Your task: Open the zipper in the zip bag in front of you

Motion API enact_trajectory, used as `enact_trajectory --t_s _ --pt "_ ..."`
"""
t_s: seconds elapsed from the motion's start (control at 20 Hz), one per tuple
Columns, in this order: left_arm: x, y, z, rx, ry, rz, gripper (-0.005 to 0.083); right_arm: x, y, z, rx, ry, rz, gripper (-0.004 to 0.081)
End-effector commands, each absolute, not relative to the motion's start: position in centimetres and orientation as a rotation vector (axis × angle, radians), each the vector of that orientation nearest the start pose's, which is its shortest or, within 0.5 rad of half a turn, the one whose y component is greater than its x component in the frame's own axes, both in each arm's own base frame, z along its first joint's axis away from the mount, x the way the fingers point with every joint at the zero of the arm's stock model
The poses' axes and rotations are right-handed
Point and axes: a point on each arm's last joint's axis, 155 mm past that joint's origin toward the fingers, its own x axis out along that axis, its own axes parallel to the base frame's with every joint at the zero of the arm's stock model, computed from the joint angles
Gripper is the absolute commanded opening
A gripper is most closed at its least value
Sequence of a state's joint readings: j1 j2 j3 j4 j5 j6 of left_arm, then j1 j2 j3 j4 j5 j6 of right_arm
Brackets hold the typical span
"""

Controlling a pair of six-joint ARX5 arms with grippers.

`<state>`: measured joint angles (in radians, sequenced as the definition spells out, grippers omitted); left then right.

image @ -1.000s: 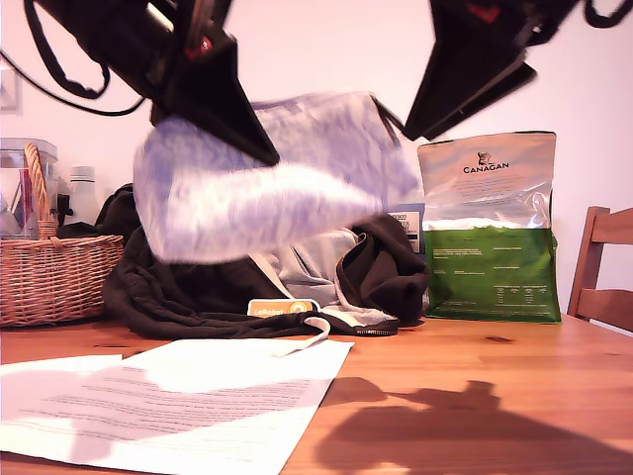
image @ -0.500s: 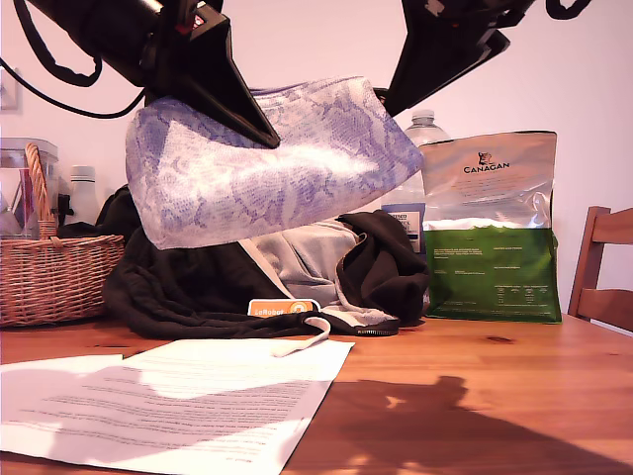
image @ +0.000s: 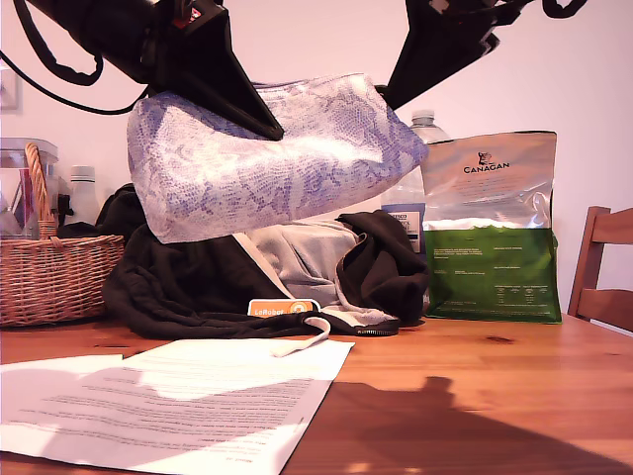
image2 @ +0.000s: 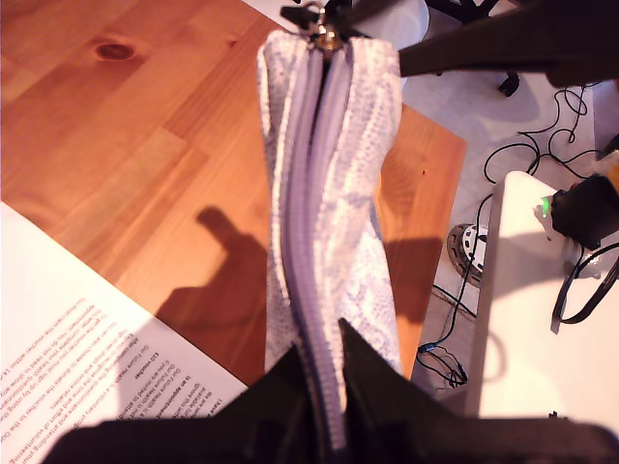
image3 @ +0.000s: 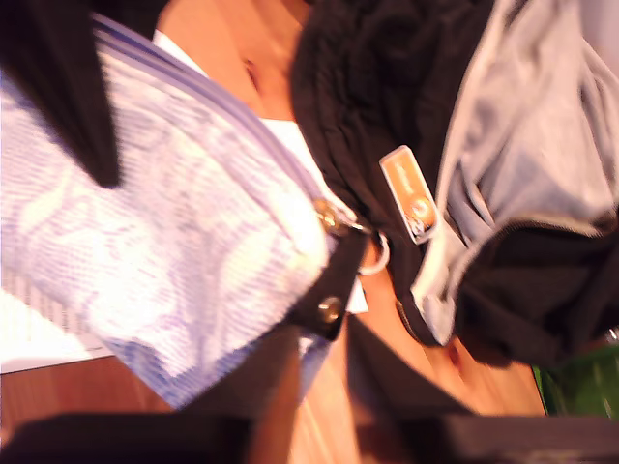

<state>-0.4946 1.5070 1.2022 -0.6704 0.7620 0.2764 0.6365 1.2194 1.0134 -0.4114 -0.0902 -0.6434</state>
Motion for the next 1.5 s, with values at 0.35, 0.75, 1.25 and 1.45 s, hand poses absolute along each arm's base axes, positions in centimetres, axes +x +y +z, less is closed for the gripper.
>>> enact_trajectory --t_s 0.35,0.75,1.25,1.45 --pt "27.4 -27.8 17.9 0.234 0.802 -1.244 -0.0019 30.5 24.4 22.5 -0.856 0.295 0.871 -0.0013" --pt "28.8 -26.7 16.9 0.331 0.797 -1.161 -0.0019 30.3 26.4 24.4 -0.983 0.138 0.884 -0.0013" --pt "27.7 -27.4 16.5 0.401 0.792 -1.19 -0.002 29.2 28.6 25.7 -1.056 0.023 0.907 -0.0013" --pt "27.7 -27.4 16.5 0.401 0.792 -1.19 -0.0019 28.1 29.7 25.7 -1.058 0.004 0.944 -0.0013"
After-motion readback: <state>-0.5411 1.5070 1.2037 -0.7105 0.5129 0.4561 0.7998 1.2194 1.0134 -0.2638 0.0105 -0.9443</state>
